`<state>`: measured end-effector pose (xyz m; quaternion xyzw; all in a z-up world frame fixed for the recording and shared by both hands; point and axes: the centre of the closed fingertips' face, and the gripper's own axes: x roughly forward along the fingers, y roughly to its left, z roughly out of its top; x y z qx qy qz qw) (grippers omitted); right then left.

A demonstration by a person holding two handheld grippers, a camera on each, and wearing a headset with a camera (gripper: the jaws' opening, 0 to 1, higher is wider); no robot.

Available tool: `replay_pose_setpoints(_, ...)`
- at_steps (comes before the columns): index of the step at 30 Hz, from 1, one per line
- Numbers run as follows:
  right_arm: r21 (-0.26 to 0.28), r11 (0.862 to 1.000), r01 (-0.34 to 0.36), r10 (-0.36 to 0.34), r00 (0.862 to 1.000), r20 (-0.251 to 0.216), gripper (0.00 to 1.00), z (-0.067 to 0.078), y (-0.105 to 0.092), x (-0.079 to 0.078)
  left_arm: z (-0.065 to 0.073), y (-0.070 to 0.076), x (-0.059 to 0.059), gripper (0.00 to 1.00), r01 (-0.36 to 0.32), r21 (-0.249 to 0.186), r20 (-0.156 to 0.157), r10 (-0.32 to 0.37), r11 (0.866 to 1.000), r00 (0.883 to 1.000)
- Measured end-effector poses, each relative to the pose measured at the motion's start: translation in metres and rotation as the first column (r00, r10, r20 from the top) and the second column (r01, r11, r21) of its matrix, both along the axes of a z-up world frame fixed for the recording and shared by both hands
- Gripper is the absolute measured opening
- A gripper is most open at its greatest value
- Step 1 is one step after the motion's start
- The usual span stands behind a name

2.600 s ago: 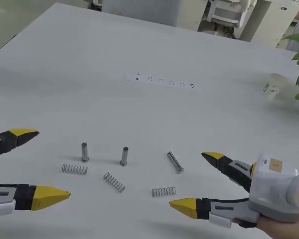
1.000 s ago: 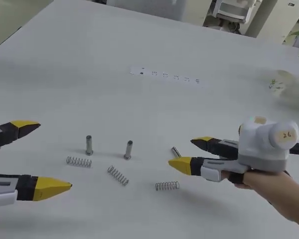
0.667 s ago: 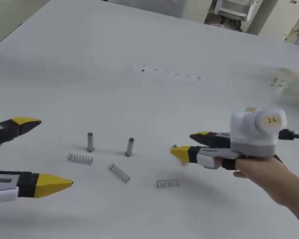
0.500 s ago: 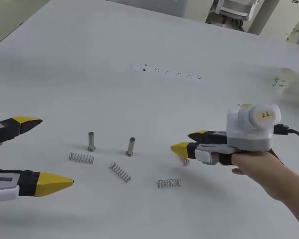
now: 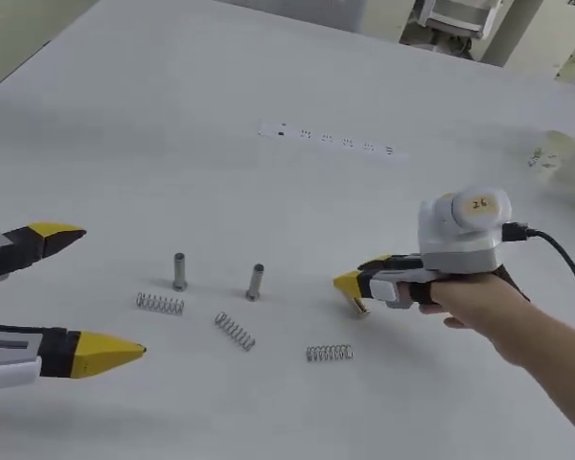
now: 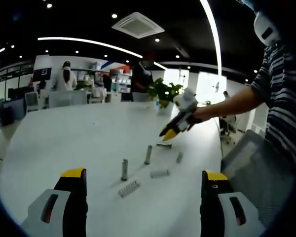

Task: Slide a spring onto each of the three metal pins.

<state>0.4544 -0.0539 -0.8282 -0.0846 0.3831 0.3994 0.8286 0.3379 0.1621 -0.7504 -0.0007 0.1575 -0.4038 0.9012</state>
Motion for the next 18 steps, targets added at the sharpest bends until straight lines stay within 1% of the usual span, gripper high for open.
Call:
replay_pose_setpoints(2,-0.011,1.0,0.003,-0.003,1.0,-0.007,0.27,-0.004,0.0,0.001,-0.001,0.0,0.0,0.93,0.0,0.001,-0.002,0.0,1.0,1.0)
replay_pose_setpoints(3,-0.029,1.0,0.011,-0.012,1.0,-0.01,0.27,-0.007,-0.002,0.002,-0.001,0.001,0.0,0.93,0.0,0.001,-0.002,0.0,1.0,1.0)
replay_pose_setpoints(4,-0.056,0.998,0.017,-0.017,1.0,-0.001,0.27,-0.01,-0.006,0.004,-0.001,0.001,0.0,0.93,0.0,0.001,-0.003,0.0,1.0,1.0)
replay_pose_setpoints(5,-0.059,0.998,0.013,-0.014,1.0,-0.004,0.27,-0.013,-0.006,0.004,-0.001,0.001,0.0,0.93,0.0,0.002,-0.003,0.0,1.0,1.0)
replay_pose_setpoints(7,-0.058,0.998,0.017,-0.018,1.0,-0.024,0.27,-0.016,-0.005,0.004,-0.002,0.002,0.0,0.93,0.0,0.002,-0.005,0.0,1.0,1.0)
replay_pose_setpoints(11,-0.068,0.997,0.022,-0.023,0.999,-0.023,0.24,-0.018,-0.005,0.005,-0.003,0.002,0.001,0.93,0.0,0.002,-0.007,0.0,1.0,1.0)
replay_pose_setpoints(15,-0.073,0.997,0.035,-0.038,0.999,-0.035,0.17,-0.021,-0.005,0.007,-0.004,0.003,0.001,0.93,0.0,0.004,-0.009,0.0,1.0,1.0)
replay_pose_setpoints(16,-0.073,0.997,0.041,-0.044,0.998,-0.043,0.17,-0.022,-0.006,0.007,-0.004,0.003,0.001,0.93,0.0,0.003,-0.011,0.0,1.0,1.0)
replay_pose_setpoints(18,-0.083,0.996,0.043,-0.047,0.998,-0.043,0.17,-0.024,-0.007,0.007,-0.004,0.003,0.002,0.92,-0.001,0.004,-0.011,0.001,1.0,1.0)
